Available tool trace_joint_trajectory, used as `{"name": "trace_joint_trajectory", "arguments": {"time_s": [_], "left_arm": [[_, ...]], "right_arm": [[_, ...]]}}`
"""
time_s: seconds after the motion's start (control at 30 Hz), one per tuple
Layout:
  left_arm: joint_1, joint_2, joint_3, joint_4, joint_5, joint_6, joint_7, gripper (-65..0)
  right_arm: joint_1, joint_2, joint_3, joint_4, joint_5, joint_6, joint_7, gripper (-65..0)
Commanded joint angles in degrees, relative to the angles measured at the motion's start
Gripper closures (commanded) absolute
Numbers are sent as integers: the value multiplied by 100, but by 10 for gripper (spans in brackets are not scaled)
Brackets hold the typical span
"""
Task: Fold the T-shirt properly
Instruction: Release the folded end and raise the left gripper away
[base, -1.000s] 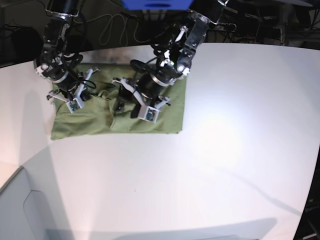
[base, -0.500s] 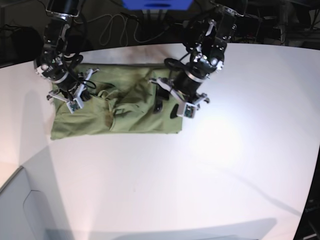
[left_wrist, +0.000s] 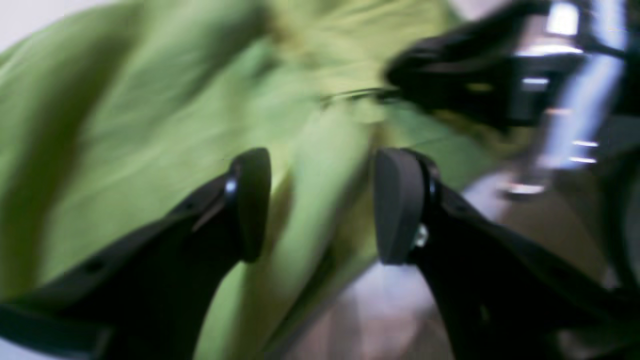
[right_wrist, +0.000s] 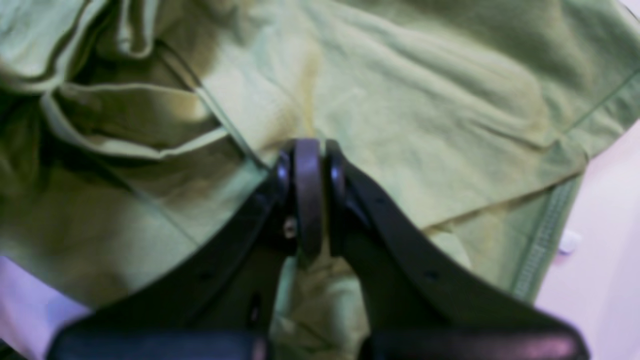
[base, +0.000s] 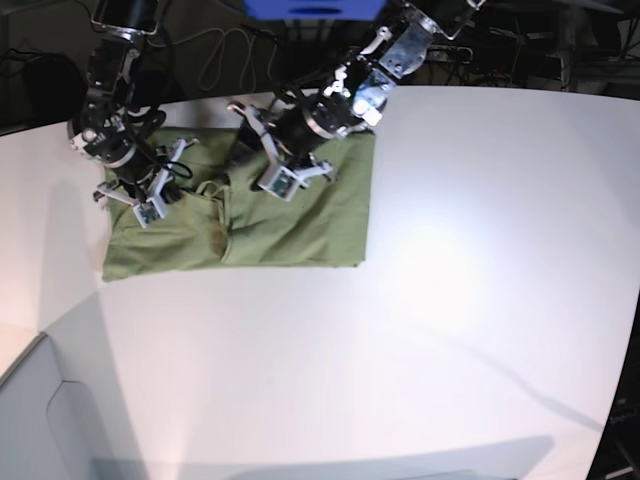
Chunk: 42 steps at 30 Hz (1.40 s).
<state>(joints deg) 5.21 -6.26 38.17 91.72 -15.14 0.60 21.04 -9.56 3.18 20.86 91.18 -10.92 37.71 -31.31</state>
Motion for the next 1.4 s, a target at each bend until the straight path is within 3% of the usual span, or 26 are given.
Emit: {"name": "trace_joint_trajectory", "arguments": {"time_s": [0.0, 0.17, 0.33, 0.43, 0.53, 0.73, 0.8, 0.97, 1.13, 1.37], "left_arm": [[-51, 24, 117, 160, -29, -56, -139, -316], [-7, -11, 398, 713, -29, -56, -139, -316], [2, -407, 328, 1188, -29, -21, -156, -316], [19, -635, -121, 1197, -29, -21, -165, -316], [230, -714, -894, 1109, -29, -29, -174, -316], [468, -706, -2354, 977, -38, -56, -156, -316], [503, -706, -2652, 924, -38, -56, -156, -316], [573, -697, -3136, 907, -38, -56, -148, -316], [714, -706, -3171, 898, -38, -56, -165, -316], [723, -697, -3171, 669, -38, -56, -174, -316]], "right_arm": [[38, 38, 10, 109, 24, 110, 58, 0], [38, 47, 10, 118, 24, 110, 50, -1], [46, 56, 46, 390, 24, 110, 50, -2], [20, 56, 63, 759, 24, 110, 50, -26], [-15, 47, 195, 1120, 24, 110, 32, -134], [187, 12, 854, 1067, 59, 110, -126, -467], [328, 3, 1048, 874, 59, 110, -161, -524], [662, 3, 1382, 179, 59, 110, -170, -544], [829, -32, 1786, -322, 59, 110, -170, -545], [758, -120, 1813, -665, 68, 110, -170, -541]]}}
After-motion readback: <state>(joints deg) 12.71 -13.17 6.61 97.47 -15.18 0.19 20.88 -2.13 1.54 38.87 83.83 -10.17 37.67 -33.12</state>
